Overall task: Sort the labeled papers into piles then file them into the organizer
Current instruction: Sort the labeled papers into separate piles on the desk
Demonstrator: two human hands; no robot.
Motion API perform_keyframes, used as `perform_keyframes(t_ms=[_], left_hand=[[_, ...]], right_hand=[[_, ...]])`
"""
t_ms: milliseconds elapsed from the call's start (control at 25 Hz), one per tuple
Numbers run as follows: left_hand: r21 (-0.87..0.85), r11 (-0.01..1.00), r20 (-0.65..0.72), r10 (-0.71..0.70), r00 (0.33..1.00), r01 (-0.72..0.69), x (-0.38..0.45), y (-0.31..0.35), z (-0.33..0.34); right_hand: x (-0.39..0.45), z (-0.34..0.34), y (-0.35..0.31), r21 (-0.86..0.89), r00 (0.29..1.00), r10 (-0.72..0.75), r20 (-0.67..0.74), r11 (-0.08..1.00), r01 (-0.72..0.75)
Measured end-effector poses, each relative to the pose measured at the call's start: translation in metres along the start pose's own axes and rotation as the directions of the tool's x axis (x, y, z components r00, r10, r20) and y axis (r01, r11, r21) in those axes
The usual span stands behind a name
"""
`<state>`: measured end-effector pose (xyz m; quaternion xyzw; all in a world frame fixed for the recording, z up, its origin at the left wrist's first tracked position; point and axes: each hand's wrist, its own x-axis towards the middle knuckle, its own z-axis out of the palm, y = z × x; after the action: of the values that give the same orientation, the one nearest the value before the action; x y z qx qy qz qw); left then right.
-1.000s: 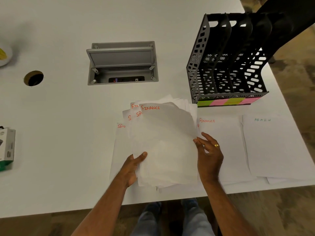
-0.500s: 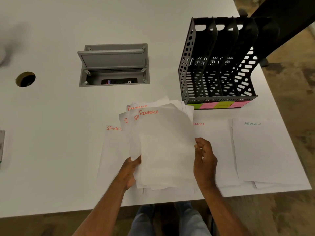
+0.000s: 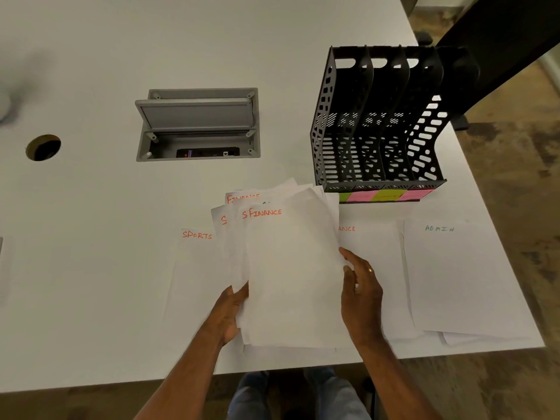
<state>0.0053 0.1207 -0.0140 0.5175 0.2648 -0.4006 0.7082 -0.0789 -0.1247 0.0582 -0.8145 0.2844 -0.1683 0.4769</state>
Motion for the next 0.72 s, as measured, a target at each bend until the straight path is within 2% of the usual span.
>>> perform_keyframes(t_ms=[120,360,640,720], left_hand=[[-0.009,1.0,-0.022,-0.015,1.0,0.015,0.001,0.0,-0.003],[-0.033,0.999,0.006,-0.033,0.999,0.033,0.004,0.004,-0.009],[-0.035,0.999,0.05,-0.039,0.998,0.04,0.007,0.006,-0.004],[-0.042,0.998,0.052,-0.043,0.998,0.045,0.008,0.007,-0.004]], right_hand=[[-0.001,0.004,-0.002,0.032,0.997,0.071,-0.026,0.997,-0.07],[0.001,0.008,-0.005,-0.036,0.995,0.006,-0.103,0.999,-0.01],[0.006,0.017,-0.006,-0.09,0.997,-0.014,-0.077,0.996,0.007],[0.01,0.017,-0.006,-0.04,0.998,0.029,-0.057,0.999,-0.032]])
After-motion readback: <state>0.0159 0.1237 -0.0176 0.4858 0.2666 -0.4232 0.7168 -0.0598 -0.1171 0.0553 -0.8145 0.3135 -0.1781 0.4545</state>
